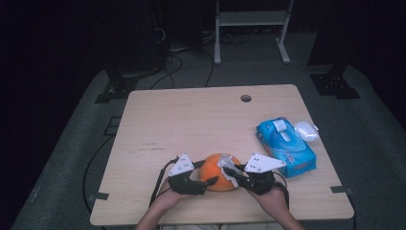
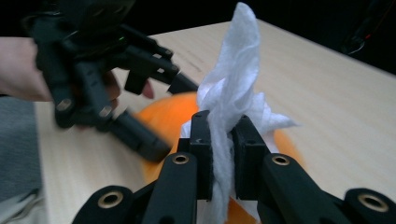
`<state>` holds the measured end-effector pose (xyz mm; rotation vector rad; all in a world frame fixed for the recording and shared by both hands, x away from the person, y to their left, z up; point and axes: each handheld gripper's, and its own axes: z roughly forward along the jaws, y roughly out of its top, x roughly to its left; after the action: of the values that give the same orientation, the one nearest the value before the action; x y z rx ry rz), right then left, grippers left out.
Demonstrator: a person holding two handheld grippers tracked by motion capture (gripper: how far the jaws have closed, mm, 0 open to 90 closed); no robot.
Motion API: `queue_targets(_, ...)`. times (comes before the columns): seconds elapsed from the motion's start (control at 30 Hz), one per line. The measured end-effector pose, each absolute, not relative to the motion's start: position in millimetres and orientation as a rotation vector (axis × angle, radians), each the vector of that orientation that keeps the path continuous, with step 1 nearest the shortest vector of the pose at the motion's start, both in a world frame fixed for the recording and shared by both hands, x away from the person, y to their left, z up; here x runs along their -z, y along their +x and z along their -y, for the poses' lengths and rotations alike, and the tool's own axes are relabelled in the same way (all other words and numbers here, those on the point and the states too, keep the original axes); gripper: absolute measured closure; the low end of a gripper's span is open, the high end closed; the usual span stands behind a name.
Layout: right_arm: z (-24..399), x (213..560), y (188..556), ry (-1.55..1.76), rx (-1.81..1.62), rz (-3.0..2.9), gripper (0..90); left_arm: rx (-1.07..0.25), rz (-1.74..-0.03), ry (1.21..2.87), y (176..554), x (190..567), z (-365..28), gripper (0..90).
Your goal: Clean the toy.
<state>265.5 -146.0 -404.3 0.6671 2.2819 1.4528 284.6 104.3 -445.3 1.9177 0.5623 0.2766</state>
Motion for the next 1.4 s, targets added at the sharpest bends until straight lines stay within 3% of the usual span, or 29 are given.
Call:
queue_targets(0.1, 155, 403, 274, 0.699, -1.432, -2.249, 79.8, -0.294, -0.540, 1.925, 283, 445, -101, 26.5)
queue_targets(0.23, 171, 414, 281, 0.795, -1.413, -2.251, 79.8, -0.225, -0.612, 1.880, 288, 447, -105, 15.8)
queue_targets(0.43, 152, 408, 268, 0.698, -1.435, -2.281, 79.7, -0.307, -0.568, 1.923, 282, 445, -98, 23.2)
queue_targets(0.57, 149, 402, 269, 0.656, -1.409, -2.279, 79.8, -0.317, -0.544, 1.924, 281, 444, -98, 23.6)
queue_targets(0.77, 165, 413, 279, 0.742, -1.354, -2.285, 79.9, -0.167, -0.676, 1.842, 292, 448, -107, 9.6)
queue_targets(0.83, 164, 411, 277, 0.740, -1.348, -2.289, 79.9, -0.143, -0.678, 1.839, 292, 450, -106, 13.0)
queue_targets(1.0, 150, 403, 266, 0.673, -1.417, -2.285, 79.9, -0.226, -0.612, 1.889, 285, 444, -100, 23.3)
queue_targets(1.17, 132, 397, 256, 0.573, -1.431, -2.310, 79.9, -0.367, -0.485, 1.964, 272, 439, -86, 23.9)
queue_targets(1.4, 155, 396, 267, 0.673, -1.375, -2.256, 80.0, -0.374, -0.462, 1.962, 271, 440, -86, 24.4)
